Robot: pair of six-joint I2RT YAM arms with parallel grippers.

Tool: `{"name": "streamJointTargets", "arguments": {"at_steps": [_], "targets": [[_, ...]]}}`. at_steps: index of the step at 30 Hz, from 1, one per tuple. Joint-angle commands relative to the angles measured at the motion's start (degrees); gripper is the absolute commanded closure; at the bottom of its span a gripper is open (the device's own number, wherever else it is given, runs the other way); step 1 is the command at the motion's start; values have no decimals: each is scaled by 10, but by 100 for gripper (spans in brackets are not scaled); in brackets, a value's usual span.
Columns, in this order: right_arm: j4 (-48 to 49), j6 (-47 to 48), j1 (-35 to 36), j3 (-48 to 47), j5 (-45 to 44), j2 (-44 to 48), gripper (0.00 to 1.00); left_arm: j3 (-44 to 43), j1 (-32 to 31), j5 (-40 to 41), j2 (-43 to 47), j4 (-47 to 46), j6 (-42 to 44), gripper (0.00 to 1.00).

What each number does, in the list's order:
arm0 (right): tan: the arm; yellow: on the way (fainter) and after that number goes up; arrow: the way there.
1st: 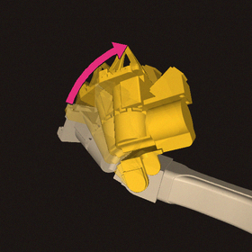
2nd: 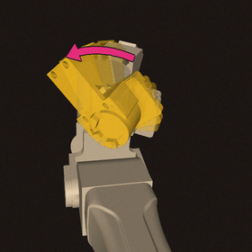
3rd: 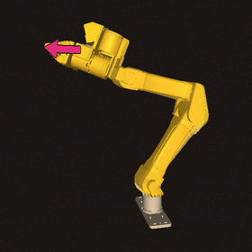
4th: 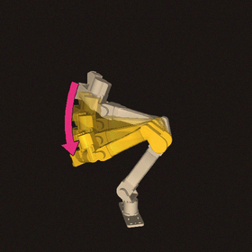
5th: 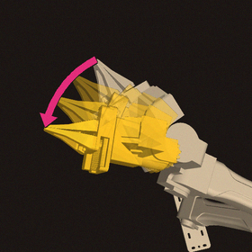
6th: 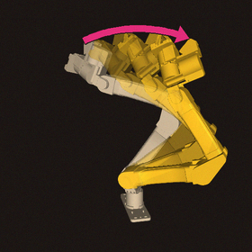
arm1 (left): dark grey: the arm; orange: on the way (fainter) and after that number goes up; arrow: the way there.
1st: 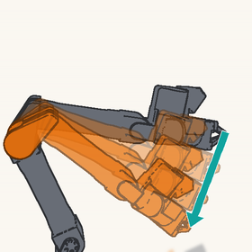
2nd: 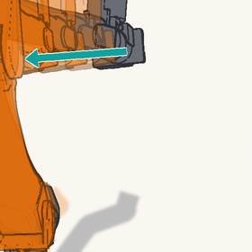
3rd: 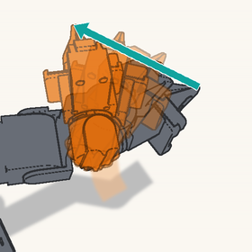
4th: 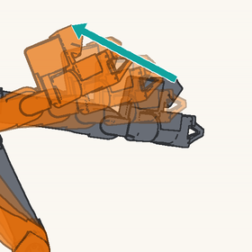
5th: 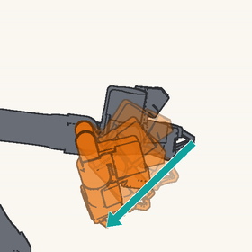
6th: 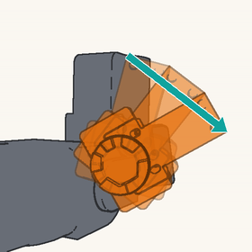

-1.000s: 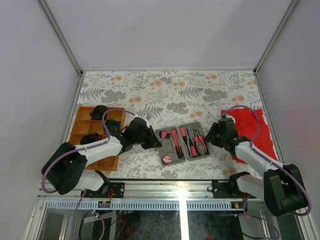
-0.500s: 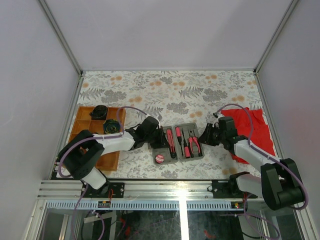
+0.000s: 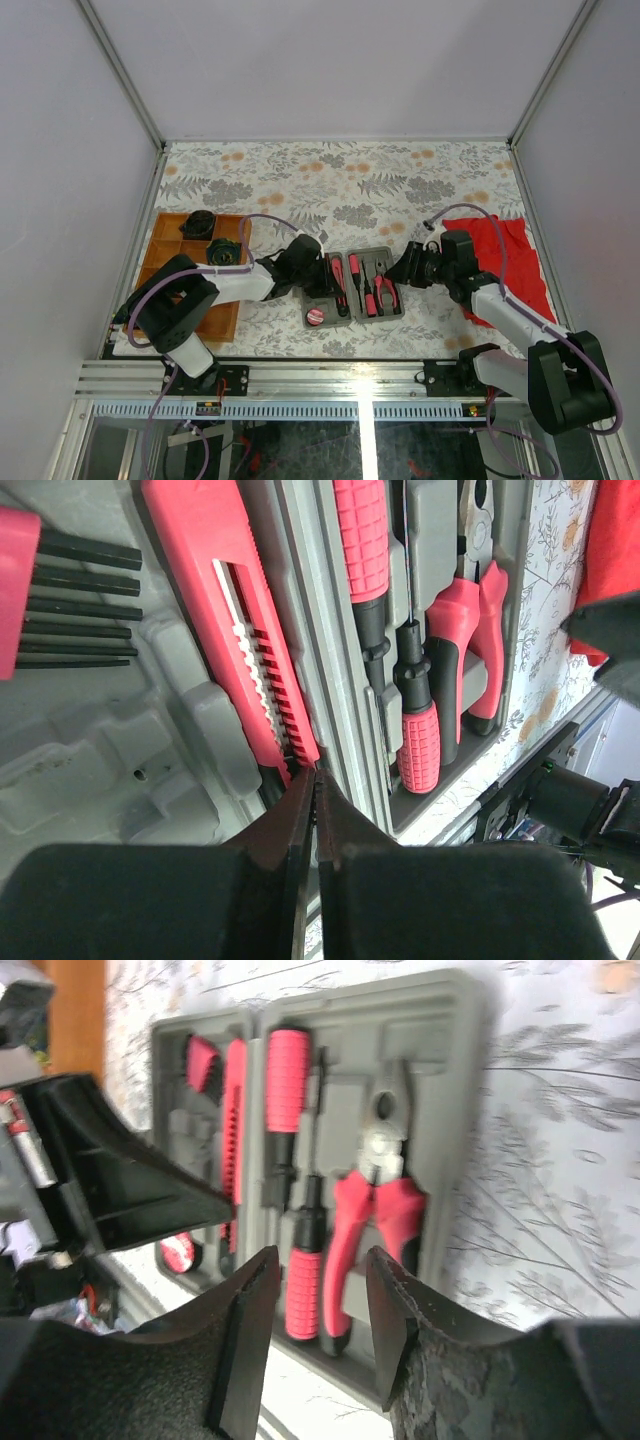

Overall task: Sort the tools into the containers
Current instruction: Close the storage box at the center of the board.

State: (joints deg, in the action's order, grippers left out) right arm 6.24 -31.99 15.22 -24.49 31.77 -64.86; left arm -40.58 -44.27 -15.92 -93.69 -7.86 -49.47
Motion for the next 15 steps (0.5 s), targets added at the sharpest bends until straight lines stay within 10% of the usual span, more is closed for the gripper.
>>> {"name": "streamJointTargets", "arguments": {"at_steps": [1, 7, 15], "targets": [[-81, -11, 0, -30, -179, 31, 51, -6, -4, 2, -9, -15, 3, 100], [-161, -26, 0, -44, -402, 16, 58, -8, -4, 5, -8, -10, 7, 100], [-62, 20, 0, -38, -185, -81, 81, -14, -4, 0, -20, -13, 7, 100]]}}
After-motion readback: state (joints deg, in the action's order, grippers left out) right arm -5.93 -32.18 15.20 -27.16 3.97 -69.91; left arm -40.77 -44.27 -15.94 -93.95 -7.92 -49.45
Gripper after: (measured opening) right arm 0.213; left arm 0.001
